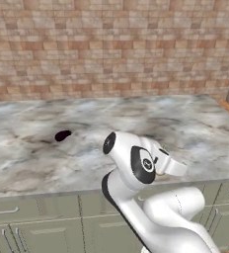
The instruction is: Pick the jar and candle from the dining table and place them in the open cabinet. Close the cabinet after placing the objects.
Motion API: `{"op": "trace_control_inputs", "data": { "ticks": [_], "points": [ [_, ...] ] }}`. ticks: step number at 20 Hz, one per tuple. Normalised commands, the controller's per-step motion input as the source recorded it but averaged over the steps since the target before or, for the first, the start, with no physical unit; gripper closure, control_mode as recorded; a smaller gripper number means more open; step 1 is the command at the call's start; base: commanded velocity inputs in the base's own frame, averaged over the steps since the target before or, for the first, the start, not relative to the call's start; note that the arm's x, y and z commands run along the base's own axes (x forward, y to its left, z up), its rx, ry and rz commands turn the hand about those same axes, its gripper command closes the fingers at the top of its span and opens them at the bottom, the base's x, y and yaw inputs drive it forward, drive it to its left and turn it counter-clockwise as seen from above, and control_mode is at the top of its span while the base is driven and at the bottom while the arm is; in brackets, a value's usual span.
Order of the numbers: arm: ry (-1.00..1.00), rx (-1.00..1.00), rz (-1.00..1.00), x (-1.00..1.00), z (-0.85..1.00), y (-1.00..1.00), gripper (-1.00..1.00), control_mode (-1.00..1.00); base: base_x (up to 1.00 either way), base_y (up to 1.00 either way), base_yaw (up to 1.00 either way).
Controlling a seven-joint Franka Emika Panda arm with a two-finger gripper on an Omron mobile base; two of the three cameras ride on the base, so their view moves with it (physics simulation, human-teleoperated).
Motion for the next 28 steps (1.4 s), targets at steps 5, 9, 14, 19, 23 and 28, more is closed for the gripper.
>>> {"op": "trace_control_inputs", "data": {
  "ticks": [5,9,14,19,23,28],
  "points": [
    [0.0,-0.01,0.0,0.11,-0.12,0.0,-1.0,-1.0,0.0,0.0,0.0],
    [0.0,0.0,0.0,0.11,-0.14,-0.01,-1.0,-1.0,0.0,0.0,0.0],
    [0.0,0.0,0.0,0.07,-0.1,-0.03,-1.0,-1.0,0.0,0.0,0.0],
    [0.0,0.0,0.0,0.06,-0.09,-0.06,-1.0,-1.0,0.0,0.0,0.0],
    [0.0,0.0,0.0,0.1,-0.1,-0.06,-1.0,-1.0,0.0,0.0,0.0],
    [0.0,0.0,0.0,0.12,-0.12,-0.07,-1.0,-1.0,0.0,0.0,0.0]
  ]
}}
